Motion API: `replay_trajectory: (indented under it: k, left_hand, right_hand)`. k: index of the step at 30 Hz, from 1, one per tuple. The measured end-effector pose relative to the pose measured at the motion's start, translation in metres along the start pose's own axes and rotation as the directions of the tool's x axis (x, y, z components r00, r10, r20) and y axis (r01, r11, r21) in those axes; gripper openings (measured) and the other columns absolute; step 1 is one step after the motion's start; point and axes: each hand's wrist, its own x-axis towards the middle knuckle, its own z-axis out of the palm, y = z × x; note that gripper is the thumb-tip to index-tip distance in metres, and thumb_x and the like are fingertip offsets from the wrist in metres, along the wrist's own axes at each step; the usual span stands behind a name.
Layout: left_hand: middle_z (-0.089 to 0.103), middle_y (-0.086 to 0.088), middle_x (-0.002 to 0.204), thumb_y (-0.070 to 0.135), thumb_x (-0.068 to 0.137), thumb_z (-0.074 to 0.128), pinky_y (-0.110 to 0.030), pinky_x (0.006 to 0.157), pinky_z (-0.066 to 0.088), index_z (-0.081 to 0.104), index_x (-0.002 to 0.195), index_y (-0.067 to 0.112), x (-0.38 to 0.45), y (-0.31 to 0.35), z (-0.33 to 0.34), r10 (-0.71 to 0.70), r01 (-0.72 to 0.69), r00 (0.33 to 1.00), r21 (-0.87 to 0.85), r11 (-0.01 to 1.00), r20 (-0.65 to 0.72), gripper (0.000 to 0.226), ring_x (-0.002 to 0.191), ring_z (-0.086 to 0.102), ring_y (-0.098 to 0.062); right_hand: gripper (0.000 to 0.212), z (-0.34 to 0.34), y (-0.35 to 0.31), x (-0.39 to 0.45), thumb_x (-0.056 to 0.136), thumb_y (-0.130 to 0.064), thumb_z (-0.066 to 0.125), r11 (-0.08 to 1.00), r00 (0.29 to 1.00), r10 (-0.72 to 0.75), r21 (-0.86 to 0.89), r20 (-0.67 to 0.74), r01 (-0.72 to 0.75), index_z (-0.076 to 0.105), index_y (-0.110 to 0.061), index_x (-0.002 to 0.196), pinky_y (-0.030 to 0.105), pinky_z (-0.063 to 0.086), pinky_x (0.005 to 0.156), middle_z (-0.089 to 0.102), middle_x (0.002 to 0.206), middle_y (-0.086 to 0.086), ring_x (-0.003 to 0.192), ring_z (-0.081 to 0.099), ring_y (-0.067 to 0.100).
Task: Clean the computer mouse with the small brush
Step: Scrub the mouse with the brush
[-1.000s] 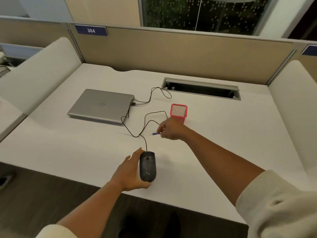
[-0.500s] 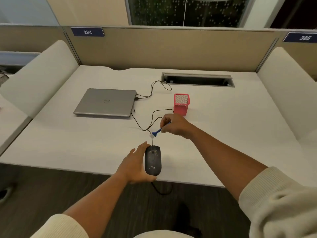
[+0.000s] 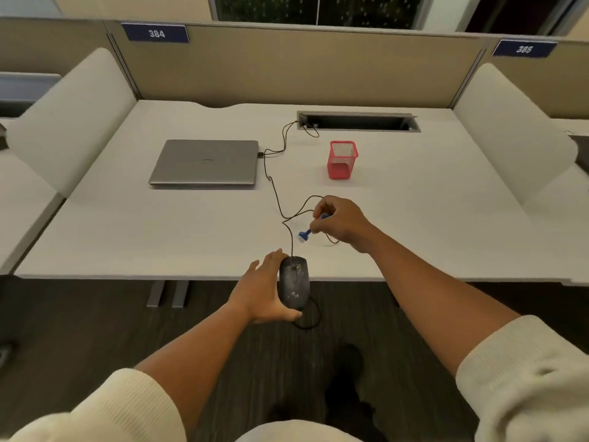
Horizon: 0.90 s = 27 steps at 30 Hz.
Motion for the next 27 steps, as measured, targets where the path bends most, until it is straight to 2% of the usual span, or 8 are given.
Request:
replay_trajectory:
  k: [3,9,13,16,20,25,27]
  left_hand:
    - [0.041,0.007,0.145,0.077,0.047,0.079,-0.036,0.094,0.053,0.021,0.146,0.036,-0.011,0.0,-0.003,0.005,-0.005,1.0,-0.004,1.0,-0.001,0.122,0.12,0.046,-0.016]
    - [0.042,0.008,0.145,0.077,0.048,0.08,-0.037,0.095,0.054,0.022,0.145,0.037,-0.021,0.004,-0.005,0.014,-0.014,1.0,-0.009,1.0,0.002,0.12,0.119,0.048,-0.017]
    - [0.042,0.008,0.143,0.076,0.048,0.081,-0.036,0.093,0.054,0.023,0.143,0.037,-0.024,0.012,-0.002,0.021,-0.021,1.0,-0.002,1.0,-0.019,0.117,0.118,0.048,-0.016]
    - [0.044,0.009,0.139,0.075,0.047,0.081,-0.033,0.089,0.054,0.025,0.141,0.037,-0.026,0.018,-0.001,0.022,-0.022,0.999,-0.004,1.0,-0.033,0.115,0.115,0.048,-0.015]
    - [0.046,0.009,0.137,0.076,0.047,0.08,-0.03,0.085,0.052,0.026,0.138,0.037,-0.026,0.025,0.004,0.015,-0.014,0.999,0.029,0.999,-0.028,0.113,0.11,0.047,-0.012]
    - [0.048,0.01,0.133,0.079,0.044,0.078,-0.029,0.081,0.051,0.026,0.135,0.039,-0.027,0.035,0.015,-0.001,0.002,0.999,0.032,0.999,-0.036,0.112,0.105,0.049,-0.012]
    - [0.049,0.01,0.132,0.079,0.043,0.078,-0.029,0.08,0.051,0.026,0.134,0.04,-0.027,0.04,0.019,-0.005,0.006,0.999,0.032,0.999,-0.033,0.112,0.104,0.049,-0.012]
  right_hand:
    - [0.024,0.01,-0.001,-0.013,0.073,-0.009,0.079,1.0,0.999,-0.023,-0.006,-0.025,0.023,0.061,-0.023,0.08,0.022,0.05,0.057,0.062,0.083,0.0,0.07,0.056,0.011]
    - [0.024,0.021,-0.006,-0.03,0.071,-0.005,0.079,0.978,0.985,-0.172,-0.128,-0.021,0.168,0.067,-0.017,0.087,0.024,0.055,0.068,0.069,0.083,-0.002,0.073,0.064,0.014]
    - [0.016,0.023,-0.002,-0.035,0.078,-0.009,0.077,0.972,0.98,-0.2,-0.128,-0.015,0.197,0.07,-0.018,0.089,0.02,0.054,0.07,0.071,0.082,-0.002,0.072,0.065,0.01]
    - [0.008,0.019,0.006,-0.043,0.081,-0.013,0.076,0.97,0.981,-0.191,-0.147,0.032,0.193,0.069,-0.018,0.084,0.024,0.051,0.068,0.071,0.082,0.002,0.07,0.06,0.011]
    - [0.01,0.005,0.015,-0.057,0.076,-0.014,0.078,0.969,0.973,-0.146,-0.172,0.179,0.177,0.069,-0.014,0.08,0.027,0.051,0.065,0.072,0.083,0.007,0.069,0.059,0.01]
    - [0.011,-0.011,0.027,-0.063,0.081,-0.013,0.077,0.976,0.987,-0.15,-0.15,0.061,0.158,0.066,-0.009,0.081,0.028,0.051,0.066,0.074,0.087,0.008,0.072,0.062,0.014]
    - [0.012,-0.013,0.032,-0.067,0.081,-0.012,0.077,0.976,0.986,-0.153,-0.144,0.068,0.161,0.066,-0.012,0.077,0.029,0.052,0.068,0.074,0.087,0.008,0.074,0.064,0.016]
